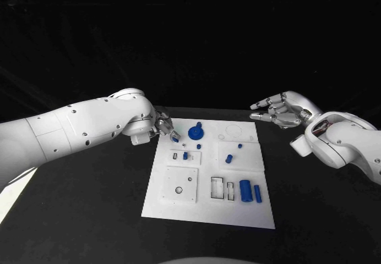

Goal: Assemble the parts on the task board

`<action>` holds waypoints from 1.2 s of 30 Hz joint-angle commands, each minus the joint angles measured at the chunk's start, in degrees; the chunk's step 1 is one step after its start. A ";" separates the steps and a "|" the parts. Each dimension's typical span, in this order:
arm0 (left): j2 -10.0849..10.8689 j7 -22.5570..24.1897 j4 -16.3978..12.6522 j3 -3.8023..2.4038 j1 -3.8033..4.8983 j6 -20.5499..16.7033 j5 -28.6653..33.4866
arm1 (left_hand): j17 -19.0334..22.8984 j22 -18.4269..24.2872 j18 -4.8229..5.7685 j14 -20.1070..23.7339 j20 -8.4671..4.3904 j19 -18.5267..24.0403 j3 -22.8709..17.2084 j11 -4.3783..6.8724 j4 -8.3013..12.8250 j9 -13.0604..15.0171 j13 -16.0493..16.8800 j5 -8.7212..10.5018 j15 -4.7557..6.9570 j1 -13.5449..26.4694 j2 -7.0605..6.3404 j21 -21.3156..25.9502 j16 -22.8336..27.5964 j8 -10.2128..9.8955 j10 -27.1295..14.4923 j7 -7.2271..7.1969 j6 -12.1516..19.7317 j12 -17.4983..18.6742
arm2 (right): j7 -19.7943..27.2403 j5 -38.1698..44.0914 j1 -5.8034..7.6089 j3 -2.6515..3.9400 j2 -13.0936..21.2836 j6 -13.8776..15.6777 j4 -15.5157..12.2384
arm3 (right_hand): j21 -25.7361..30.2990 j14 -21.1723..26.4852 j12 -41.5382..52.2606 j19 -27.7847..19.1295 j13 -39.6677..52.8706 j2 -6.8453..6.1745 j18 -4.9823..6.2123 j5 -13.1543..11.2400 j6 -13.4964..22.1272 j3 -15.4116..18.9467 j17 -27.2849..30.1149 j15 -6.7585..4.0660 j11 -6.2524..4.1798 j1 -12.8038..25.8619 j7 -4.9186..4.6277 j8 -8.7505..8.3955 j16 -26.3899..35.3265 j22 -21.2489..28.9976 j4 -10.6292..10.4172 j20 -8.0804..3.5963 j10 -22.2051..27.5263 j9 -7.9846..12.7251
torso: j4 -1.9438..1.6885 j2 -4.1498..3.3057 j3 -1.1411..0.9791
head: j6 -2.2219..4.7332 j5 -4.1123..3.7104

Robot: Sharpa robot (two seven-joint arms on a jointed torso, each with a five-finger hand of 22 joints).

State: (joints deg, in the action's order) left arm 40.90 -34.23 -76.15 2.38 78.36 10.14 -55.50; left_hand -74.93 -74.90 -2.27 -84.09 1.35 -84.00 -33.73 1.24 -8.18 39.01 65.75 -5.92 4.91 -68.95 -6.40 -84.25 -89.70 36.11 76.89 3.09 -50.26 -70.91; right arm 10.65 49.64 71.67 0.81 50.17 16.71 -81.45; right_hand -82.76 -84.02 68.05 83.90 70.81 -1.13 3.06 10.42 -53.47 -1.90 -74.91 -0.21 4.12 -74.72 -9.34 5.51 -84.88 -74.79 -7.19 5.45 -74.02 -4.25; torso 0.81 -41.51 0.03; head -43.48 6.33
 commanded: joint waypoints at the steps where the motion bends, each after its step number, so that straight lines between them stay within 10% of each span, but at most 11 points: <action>1: 1.79 2.80 -3.77 0.10 -0.31 -4.83 -1.91 | -15.07 -7.32 0.46 -5.91 -0.02 -3.01 -8.46 0.06 7.99 0.06 0.01 -0.28 -0.29 0.57 -0.01 -0.44 -0.30 0.46 0.57 -0.17 0.20 -0.26 | 0.13 -0.11 -0.06 0.00 0.00 -0.51 0.16 | 0.29 -4.61 -0.15 -0.30 -0.01 0.47 0.04 0.32 -0.23 0.26 -10.45 -0.20 -0.03 0.03 0.27 0.34 0.23 0.07 0.03 0.00 0.31 -0.09 | -0.07 0.05 0.06 | 0.02 0.19; 14: 6.86 3.45 -12.10 1.38 -1.93 -9.50 -10.61 | -15.07 -8.30 0.67 -5.91 -0.19 -3.40 -9.87 0.28 8.58 0.21 1.30 -0.75 -0.16 1.62 -0.99 -1.10 -0.30 1.03 1.71 -0.44 -0.37 -1.34 | 0.42 -0.24 -0.15 -0.12 -0.32 0.29 0.63 | 0.63 -4.46 -1.22 -0.59 -0.93 0.48 0.17 0.34 -0.18 0.35 -9.96 -0.20 -0.03 -0.01 0.26 0.34 0.81 0.73 0.01 0.00 1.11 -0.08 | -0.10 0.16 0.13 | -0.08 0.60; 36: 6.48 0.35 -12.48 1.69 -4.04 -7.64 -13.83 | -15.07 -8.58 0.74 -5.91 -0.28 -3.51 -10.59 0.40 8.67 0.24 1.73 -1.05 -0.06 2.18 -1.37 -1.28 -0.30 1.26 2.07 -0.56 -0.67 -1.67 | 0.63 -0.28 -0.35 -0.15 -0.61 0.42 0.62 | 0.99 -4.22 -2.11 -0.89 -1.66 0.56 0.30 0.38 -0.04 0.53 -9.24 -0.19 0.00 -0.15 0.23 0.32 1.68 1.36 -0.05 0.01 1.82 -0.05 | -0.06 0.03 0.08 | -0.45 0.65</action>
State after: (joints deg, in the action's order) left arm 47.52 -33.10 -88.72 4.07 74.37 1.13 -68.49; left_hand -74.92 -74.90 -2.27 -84.08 1.33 -84.02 -36.94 1.55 -6.38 39.18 67.42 -6.58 4.91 -66.76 -8.16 -85.25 -89.70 37.06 78.64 2.92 -50.96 -72.34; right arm 10.83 49.44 71.35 0.66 49.61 16.98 -80.76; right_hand -82.00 -84.02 66.20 83.27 69.21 -1.13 3.05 10.42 -53.47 -1.74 -74.92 -0.21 4.10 -74.72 -9.34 5.51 -83.54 -73.47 -7.35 5.44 -72.57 -4.25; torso 0.81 -41.48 0.12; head -43.80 6.97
